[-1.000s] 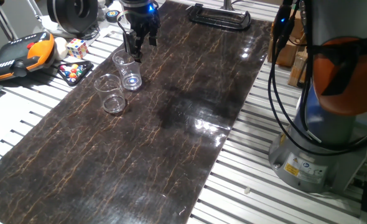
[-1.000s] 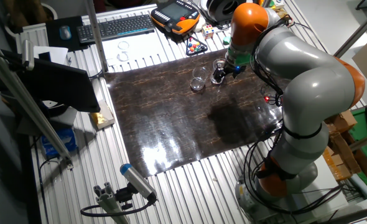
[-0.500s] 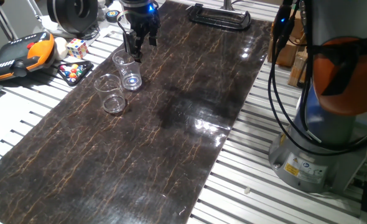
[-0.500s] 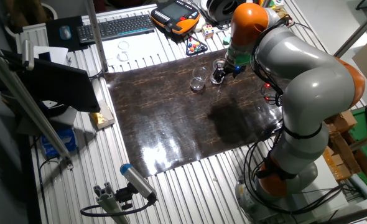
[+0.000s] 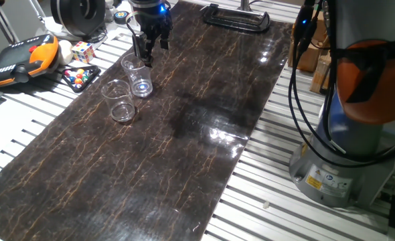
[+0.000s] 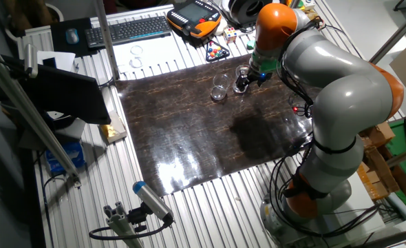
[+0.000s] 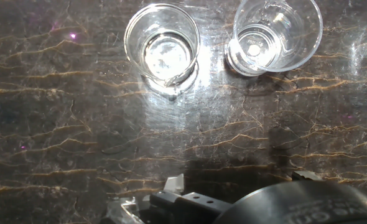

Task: Pour the water from one cup into another empty cup

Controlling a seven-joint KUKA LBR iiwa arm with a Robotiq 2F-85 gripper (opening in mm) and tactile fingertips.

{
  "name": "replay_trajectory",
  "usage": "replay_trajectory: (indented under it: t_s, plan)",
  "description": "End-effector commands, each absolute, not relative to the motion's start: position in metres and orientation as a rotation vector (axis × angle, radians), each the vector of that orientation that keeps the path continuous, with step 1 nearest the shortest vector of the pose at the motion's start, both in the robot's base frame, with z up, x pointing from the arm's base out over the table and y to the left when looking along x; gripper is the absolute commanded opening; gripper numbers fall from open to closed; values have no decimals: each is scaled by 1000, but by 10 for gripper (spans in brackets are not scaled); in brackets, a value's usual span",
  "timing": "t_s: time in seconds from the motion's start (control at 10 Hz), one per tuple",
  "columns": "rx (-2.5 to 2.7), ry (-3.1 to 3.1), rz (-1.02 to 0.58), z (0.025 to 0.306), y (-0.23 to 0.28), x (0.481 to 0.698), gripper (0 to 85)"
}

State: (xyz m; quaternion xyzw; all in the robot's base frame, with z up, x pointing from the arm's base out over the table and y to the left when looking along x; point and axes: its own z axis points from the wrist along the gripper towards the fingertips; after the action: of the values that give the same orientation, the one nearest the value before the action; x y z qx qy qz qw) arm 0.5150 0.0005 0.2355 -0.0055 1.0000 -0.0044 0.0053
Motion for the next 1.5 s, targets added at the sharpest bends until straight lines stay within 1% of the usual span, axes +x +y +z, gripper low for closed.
replay_trajectory:
  t_s: [0.0,1.0,1.4]
  plan:
    - [-87,3062,-106,236,1,515,7]
    - [-80,3069,-115,236,2,518,7]
    - [-59,3062,-105,225,2,532,7]
